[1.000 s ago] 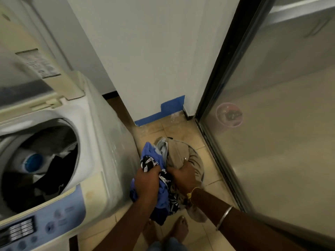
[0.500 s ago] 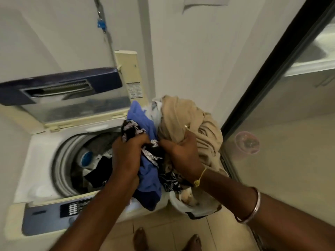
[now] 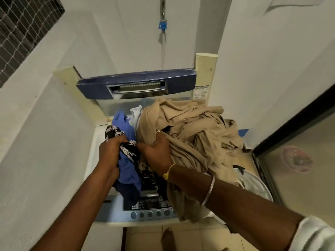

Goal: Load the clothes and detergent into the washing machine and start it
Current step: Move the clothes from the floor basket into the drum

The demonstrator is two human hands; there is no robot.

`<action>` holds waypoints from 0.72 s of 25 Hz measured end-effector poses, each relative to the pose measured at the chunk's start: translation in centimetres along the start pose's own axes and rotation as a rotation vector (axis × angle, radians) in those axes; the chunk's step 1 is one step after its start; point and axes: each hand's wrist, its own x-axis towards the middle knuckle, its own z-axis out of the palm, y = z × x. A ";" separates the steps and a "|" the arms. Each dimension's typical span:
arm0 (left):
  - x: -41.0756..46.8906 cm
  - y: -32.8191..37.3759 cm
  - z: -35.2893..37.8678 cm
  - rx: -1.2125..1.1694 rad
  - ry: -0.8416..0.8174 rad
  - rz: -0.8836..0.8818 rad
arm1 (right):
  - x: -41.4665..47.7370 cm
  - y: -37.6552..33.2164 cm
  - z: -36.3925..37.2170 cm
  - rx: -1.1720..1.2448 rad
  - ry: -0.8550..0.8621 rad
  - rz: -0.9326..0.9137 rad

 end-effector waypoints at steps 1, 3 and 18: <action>1.5 -0.8 -0.1 0.033 -0.013 -0.002 | 0.8 1.2 0.7 -0.041 -0.004 0.013; 4.3 -2.8 -0.5 0.122 -0.063 -0.027 | 2.3 4.1 1.8 -0.156 -0.003 0.033; 8.5 -7.0 -2.6 0.215 -0.390 -0.360 | 5.4 4.8 3.9 -0.971 -0.443 0.158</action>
